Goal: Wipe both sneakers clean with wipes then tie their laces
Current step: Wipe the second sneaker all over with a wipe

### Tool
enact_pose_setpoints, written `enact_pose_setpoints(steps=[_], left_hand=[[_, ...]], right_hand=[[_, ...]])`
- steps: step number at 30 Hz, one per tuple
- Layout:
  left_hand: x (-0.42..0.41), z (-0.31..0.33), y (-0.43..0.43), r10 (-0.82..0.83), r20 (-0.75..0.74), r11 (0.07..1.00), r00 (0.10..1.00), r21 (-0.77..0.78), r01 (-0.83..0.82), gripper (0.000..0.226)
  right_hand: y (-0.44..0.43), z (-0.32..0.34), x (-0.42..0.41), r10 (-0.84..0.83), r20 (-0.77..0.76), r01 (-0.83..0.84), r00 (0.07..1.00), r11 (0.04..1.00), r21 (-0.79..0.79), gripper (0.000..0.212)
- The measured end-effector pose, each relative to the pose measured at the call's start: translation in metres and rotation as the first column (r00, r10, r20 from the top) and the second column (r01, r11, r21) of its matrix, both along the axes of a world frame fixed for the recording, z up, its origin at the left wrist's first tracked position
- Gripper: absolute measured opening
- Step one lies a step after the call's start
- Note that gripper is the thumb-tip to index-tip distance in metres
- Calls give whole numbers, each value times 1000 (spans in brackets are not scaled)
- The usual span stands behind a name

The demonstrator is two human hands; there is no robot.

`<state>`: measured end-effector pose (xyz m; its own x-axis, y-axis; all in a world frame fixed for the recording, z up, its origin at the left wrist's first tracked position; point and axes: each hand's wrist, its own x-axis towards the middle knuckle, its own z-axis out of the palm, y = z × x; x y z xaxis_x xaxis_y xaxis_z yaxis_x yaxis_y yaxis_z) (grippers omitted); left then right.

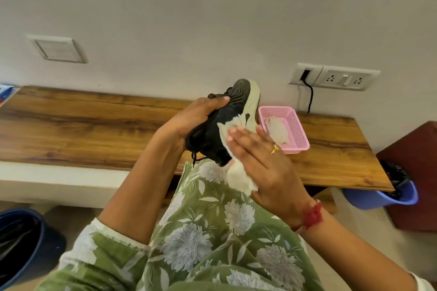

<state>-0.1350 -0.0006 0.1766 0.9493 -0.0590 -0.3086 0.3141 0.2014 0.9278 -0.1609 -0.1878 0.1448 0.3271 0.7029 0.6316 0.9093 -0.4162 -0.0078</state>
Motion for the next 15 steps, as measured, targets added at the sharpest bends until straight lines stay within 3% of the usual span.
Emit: enact_pose_setpoints(steps=[3, 5, 7, 9, 11, 12, 13, 15], left_hand=[[-2, -4, 3, -21, 44, 997, 999, 72, 17, 29], [-1, -7, 5, -38, 55, 995, 998, 99, 33, 28], [0, -7, 6, -84, 53, 991, 995, 112, 78, 26], [1, -5, 10, -152, 14, 980, 988, 133, 149, 24], [1, -3, 13, -233, -35, 956, 972, 176, 236, 21], [1, -2, 16, -271, -58, 942, 961, 188, 277, 18], [1, -1, 20, -307, -80, 929, 948, 192, 317, 15], [3, 2, 29, -361, -134, 898, 923, 215, 383, 19]], right_hand=[[-4, -9, -7, 83, 11, -82, 996, 993, -82, 36], [-3, -4, -12, 252, -247, -252, 936, 967, 34, 30], [-1, 9, -23, 418, -573, -258, 705, 904, 342, 27], [-1, 28, -25, 457, -759, 129, 465, 813, 568, 24], [-6, 35, -13, 547, -806, 575, 226, 592, 564, 53], [-10, 34, -6, 612, -773, 678, 165, 499, 539, 59], [-12, 35, -1, 656, -744, 741, 130, 434, 512, 53], [-12, 32, 4, 712, -702, 807, 34, 394, 439, 42]])
